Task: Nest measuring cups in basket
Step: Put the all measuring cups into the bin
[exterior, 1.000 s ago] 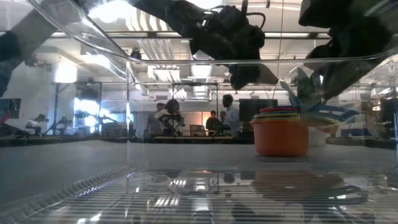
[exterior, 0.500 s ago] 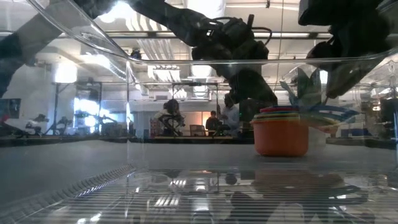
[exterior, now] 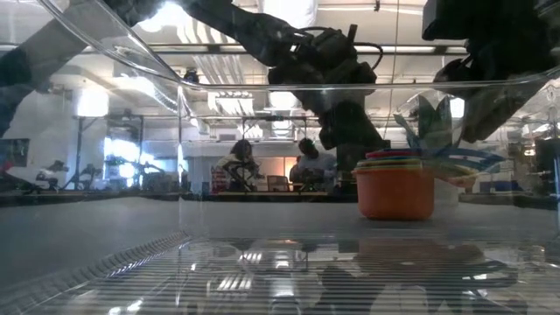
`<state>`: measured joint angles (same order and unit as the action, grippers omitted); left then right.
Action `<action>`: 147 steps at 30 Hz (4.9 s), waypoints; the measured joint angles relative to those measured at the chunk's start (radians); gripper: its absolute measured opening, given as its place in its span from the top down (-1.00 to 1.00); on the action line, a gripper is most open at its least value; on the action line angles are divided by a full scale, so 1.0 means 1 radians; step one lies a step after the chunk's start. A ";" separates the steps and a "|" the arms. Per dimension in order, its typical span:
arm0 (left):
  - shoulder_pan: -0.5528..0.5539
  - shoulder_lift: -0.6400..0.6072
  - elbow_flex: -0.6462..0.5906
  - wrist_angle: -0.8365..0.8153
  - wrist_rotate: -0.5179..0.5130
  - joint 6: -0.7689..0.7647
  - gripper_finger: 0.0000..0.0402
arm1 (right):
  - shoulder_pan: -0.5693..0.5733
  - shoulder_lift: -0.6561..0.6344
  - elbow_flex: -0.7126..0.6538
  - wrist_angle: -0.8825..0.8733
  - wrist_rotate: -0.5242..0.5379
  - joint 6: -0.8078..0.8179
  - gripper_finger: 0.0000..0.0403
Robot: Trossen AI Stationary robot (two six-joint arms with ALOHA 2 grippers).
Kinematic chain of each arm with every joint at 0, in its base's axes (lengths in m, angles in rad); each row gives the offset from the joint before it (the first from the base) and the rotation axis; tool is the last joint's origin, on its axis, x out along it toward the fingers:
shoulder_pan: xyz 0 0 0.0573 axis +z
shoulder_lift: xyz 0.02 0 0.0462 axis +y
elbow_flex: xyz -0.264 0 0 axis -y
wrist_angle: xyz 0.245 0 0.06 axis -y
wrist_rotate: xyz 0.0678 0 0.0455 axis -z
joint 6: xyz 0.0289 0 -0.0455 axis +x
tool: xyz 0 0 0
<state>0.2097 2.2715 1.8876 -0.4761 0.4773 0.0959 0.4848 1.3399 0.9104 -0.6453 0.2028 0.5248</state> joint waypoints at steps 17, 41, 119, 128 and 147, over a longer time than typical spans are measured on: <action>-0.011 0.000 -0.051 0.043 -0.178 -0.008 1.00 | 0.002 -0.001 -0.001 -0.015 0.005 -0.001 0.72; -0.037 0.000 -0.063 0.136 -0.180 -0.007 1.00 | -0.001 0.090 -0.015 0.043 0.066 -0.013 0.72; -0.056 0.069 0.010 0.076 -0.117 0.029 1.00 | 0.008 0.081 0.093 -0.194 0.087 -0.028 0.72; -0.061 0.069 0.010 0.058 -0.089 0.031 1.00 | 0.006 0.081 0.093 -0.269 0.122 -0.012 0.72; -0.061 0.069 0.010 0.056 -0.091 0.050 1.00 | 0.013 0.080 0.097 -0.172 0.085 -0.024 0.72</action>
<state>0.1490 2.3402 1.8977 -0.4198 0.3862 0.1455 0.4974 1.4200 1.0073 -0.8170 0.2874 0.5006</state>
